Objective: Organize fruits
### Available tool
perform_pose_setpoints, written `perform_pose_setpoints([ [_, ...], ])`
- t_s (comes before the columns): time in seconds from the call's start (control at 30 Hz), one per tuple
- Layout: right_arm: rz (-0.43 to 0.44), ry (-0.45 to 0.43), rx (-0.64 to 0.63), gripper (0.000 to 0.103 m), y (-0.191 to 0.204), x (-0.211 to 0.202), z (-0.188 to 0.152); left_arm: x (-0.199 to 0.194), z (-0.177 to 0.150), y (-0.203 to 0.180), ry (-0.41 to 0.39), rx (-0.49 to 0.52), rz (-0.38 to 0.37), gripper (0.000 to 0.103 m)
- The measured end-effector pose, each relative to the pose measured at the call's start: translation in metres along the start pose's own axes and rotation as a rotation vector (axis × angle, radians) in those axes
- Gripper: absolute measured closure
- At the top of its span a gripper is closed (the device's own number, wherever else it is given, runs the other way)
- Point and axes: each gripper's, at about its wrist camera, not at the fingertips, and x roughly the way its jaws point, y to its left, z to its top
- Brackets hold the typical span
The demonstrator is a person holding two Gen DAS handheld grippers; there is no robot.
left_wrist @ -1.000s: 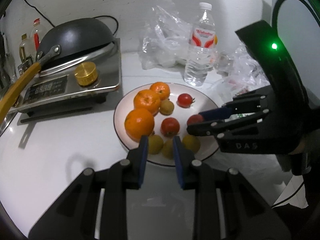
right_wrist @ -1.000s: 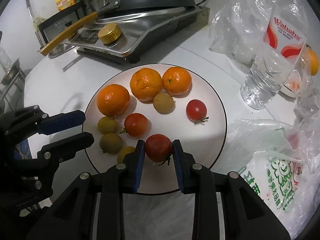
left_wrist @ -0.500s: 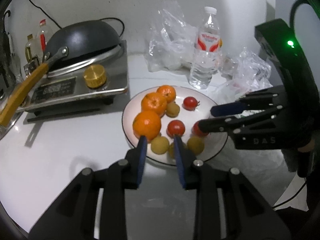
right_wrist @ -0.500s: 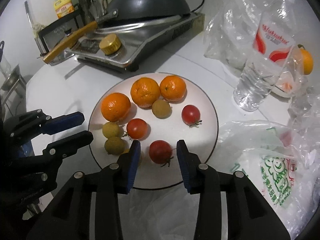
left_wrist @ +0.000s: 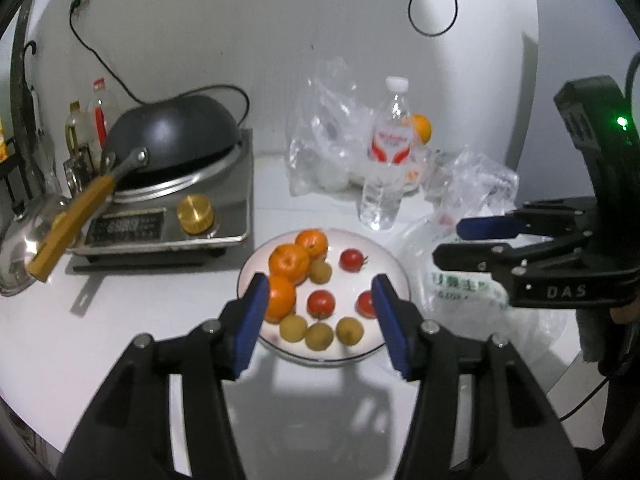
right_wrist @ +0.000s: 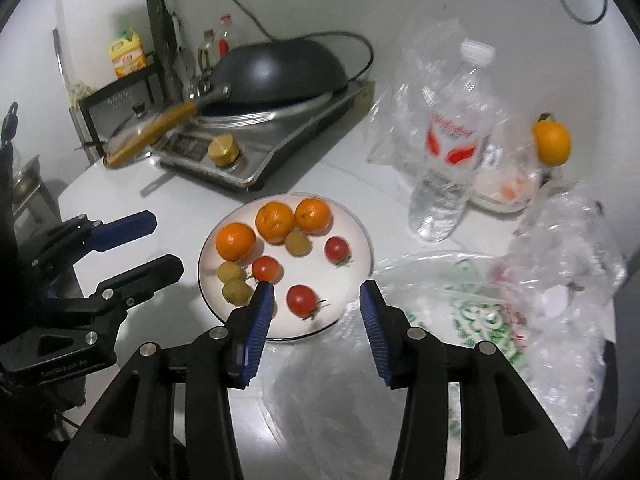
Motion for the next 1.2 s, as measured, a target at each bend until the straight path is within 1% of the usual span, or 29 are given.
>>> perform_pose_setpoints([
  [0.03,-0.008,-0.016,0.0,0.055,-0.001,-0.007,0.0,-0.003,0.002,-0.002,-0.008,0.0,0.0,0.042],
  [0.07,-0.019,-0.036,0.001,0.054,-0.003,-0.016,0.0,-0.007,0.004,-0.004,-0.019,0.002,-0.003,0.035],
  [0.1,-0.026,-0.048,0.002,0.052,-0.004,-0.021,-0.001,-0.011,0.006,-0.007,-0.033,0.007,-0.005,0.031],
  [0.23,-0.042,-0.101,0.012,0.051,-0.01,-0.047,-0.003,-0.029,0.015,-0.016,-0.076,0.017,0.005,0.029],
  [0.27,-0.045,-0.111,0.011,0.05,-0.011,-0.053,-0.003,-0.032,0.016,-0.018,-0.083,0.018,0.006,0.023],
  [0.3,-0.047,-0.12,0.011,0.05,-0.012,-0.057,-0.004,-0.036,0.018,-0.021,-0.095,0.017,0.006,0.015],
  [0.37,-0.053,-0.145,0.009,0.05,-0.014,-0.069,-0.004,-0.046,0.021,-0.025,-0.125,0.009,-0.001,0.01],
  [0.47,-0.06,-0.176,0.005,0.05,-0.015,-0.083,-0.004,-0.057,0.027,-0.032,-0.157,0.01,0.008,0.009],
  [0.6,-0.077,-0.228,-0.009,0.049,-0.017,-0.105,-0.003,-0.071,0.035,-0.042,-0.188,0.027,0.04,0.009],
  [0.73,-0.097,-0.291,-0.022,0.045,-0.018,-0.129,0.002,-0.089,0.047,-0.05,-0.243,0.04,0.054,0.009],
  [0.9,-0.114,-0.358,-0.035,0.043,-0.019,-0.156,0.007,-0.111,0.063,-0.058,-0.31,0.041,0.097,0.007],
  [1.03,-0.124,-0.405,-0.044,0.04,-0.018,-0.174,0.008,-0.123,0.071,-0.061,-0.339,0.022,0.124,0.004],
  [1.2,-0.131,-0.436,-0.051,0.034,-0.018,-0.189,0.009,-0.137,0.077,-0.067,-0.372,0.04,0.144,0.003],
])
